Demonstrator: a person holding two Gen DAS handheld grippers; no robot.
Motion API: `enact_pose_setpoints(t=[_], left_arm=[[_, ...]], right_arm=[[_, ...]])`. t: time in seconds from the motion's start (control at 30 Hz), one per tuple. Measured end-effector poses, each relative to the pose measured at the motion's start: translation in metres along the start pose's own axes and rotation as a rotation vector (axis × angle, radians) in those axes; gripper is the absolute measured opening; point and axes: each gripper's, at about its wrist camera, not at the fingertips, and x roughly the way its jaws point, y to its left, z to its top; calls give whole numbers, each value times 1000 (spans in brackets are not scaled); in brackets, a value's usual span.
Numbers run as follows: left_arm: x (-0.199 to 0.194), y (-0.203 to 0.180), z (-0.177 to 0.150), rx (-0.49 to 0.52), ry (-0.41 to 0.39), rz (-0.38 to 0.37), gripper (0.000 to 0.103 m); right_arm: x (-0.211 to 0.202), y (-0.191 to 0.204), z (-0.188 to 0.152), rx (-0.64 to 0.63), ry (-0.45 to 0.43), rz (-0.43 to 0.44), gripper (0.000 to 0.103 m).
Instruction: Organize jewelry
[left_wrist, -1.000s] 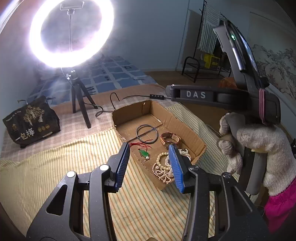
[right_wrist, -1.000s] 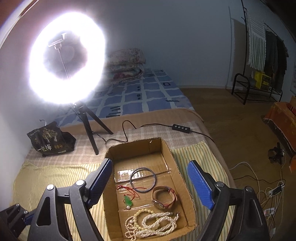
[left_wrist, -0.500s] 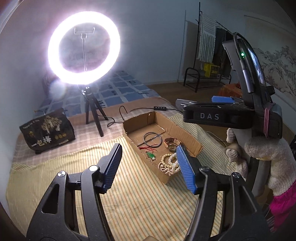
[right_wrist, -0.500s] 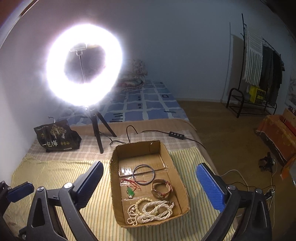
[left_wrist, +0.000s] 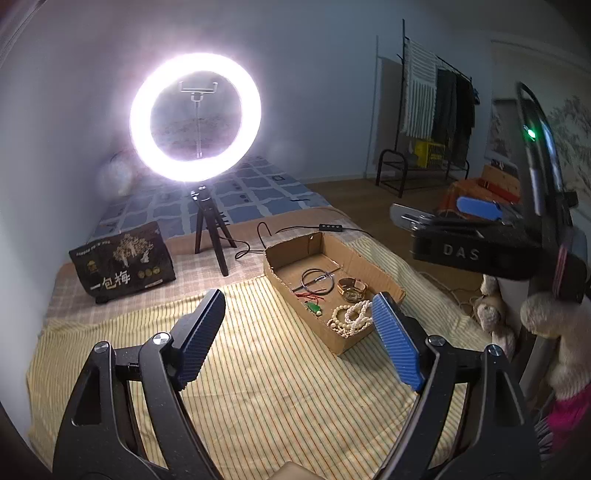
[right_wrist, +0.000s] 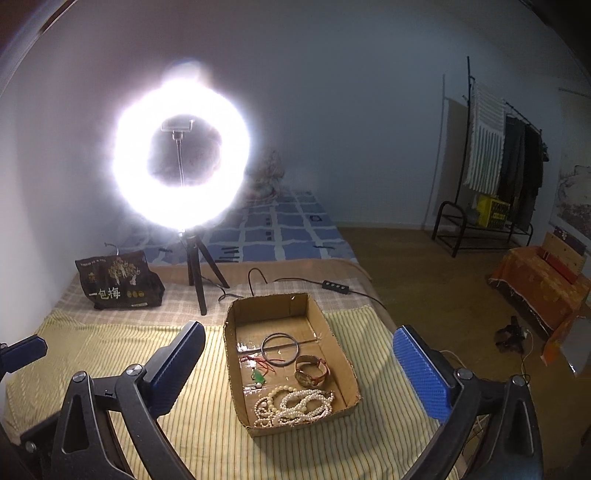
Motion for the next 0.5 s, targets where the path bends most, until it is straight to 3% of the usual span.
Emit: enact_pose_setpoints(t=[0.23, 0.5], left_arm=[[-14, 5, -5, -18, -34, 26, 90], [-18, 0, -9, 30, -63, 71, 101]], right_arm=[[-23, 6, -5, 11, -52, 10, 103], [-33, 17, -13, -3, -91, 14, 103]])
